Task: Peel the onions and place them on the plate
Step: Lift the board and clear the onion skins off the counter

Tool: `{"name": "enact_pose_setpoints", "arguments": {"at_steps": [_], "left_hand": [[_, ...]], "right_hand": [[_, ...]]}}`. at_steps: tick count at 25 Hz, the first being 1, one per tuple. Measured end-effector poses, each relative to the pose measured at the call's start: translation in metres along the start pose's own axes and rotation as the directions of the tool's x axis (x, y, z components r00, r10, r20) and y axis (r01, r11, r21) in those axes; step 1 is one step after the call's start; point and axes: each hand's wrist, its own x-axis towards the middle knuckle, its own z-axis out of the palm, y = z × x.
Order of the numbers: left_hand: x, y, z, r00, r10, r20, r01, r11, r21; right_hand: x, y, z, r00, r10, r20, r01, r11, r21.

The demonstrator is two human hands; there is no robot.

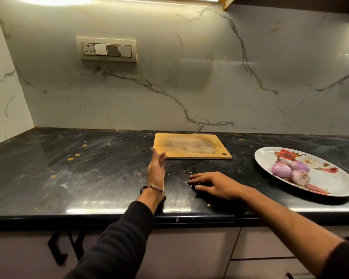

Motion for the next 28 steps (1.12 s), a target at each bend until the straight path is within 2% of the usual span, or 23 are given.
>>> {"name": "enact_pose_setpoints", "arguments": {"at_steps": [1, 3, 6, 9, 12, 16, 17, 19, 21, 22, 24, 26, 28], "left_hand": [[-0.002, 0.0, 0.0, 0.998, -0.062, -0.003, 0.06, 0.98, -0.191], [-0.009, -0.001, 0.003, 0.986, -0.165, 0.017, 0.153, 0.861, -0.486], [-0.019, -0.003, 0.019, 0.97, -0.213, 0.117, 0.236, 0.704, -0.67], [-0.026, -0.005, 0.03, 0.959, -0.221, 0.179, 0.282, 0.66, -0.697], [-0.027, -0.008, 0.032, 0.954, -0.247, 0.169, 0.294, 0.665, -0.687], [-0.026, -0.009, 0.031, 0.95, -0.262, 0.17, 0.306, 0.677, -0.67], [-0.026, -0.009, 0.03, 0.95, -0.264, 0.166, 0.305, 0.676, -0.671], [-0.025, -0.009, 0.029, 0.95, -0.268, 0.161, 0.305, 0.675, -0.671], [-0.023, -0.008, 0.031, 0.95, -0.27, 0.157, 0.303, 0.675, -0.673], [-0.022, -0.008, 0.032, 0.95, -0.27, 0.157, 0.303, 0.669, -0.679], [-0.019, -0.01, 0.033, 0.951, -0.266, 0.16, 0.299, 0.644, -0.705], [-0.016, -0.013, 0.03, 0.958, -0.227, 0.174, 0.279, 0.603, -0.747], [-0.014, -0.014, 0.023, 0.968, -0.159, 0.193, 0.249, 0.565, -0.787]], "right_hand": [[-0.004, -0.001, -0.001, 1.0, 0.012, -0.002, -0.012, 1.0, -0.008], [-0.006, -0.005, 0.004, 0.998, 0.035, -0.052, -0.037, 0.999, -0.037], [-0.003, -0.011, 0.015, 0.982, 0.071, -0.177, -0.083, 0.995, -0.062], [-0.002, -0.017, 0.018, 0.949, 0.121, -0.29, -0.152, 0.984, -0.088], [-0.002, -0.029, 0.024, 0.914, 0.174, -0.367, -0.223, 0.97, -0.097], [0.003, -0.041, 0.03, 0.865, 0.168, -0.473, -0.258, 0.957, -0.131], [0.005, -0.042, 0.03, 0.85, 0.221, -0.478, -0.271, 0.962, -0.036], [0.009, -0.048, 0.023, 0.823, 0.343, -0.453, -0.227, 0.929, 0.291], [0.013, -0.062, 0.015, 0.818, 0.356, -0.452, -0.075, 0.845, 0.53], [0.016, -0.071, 0.013, 0.819, 0.32, -0.477, -0.004, 0.833, 0.553], [0.023, -0.09, 0.017, 0.839, 0.195, -0.507, 0.038, 0.91, 0.414], [0.028, -0.106, 0.031, 0.906, 0.063, -0.419, 0.002, 0.988, 0.153], [0.029, -0.109, 0.04, 0.946, -0.007, -0.324, 0.027, 0.998, 0.056]]}}
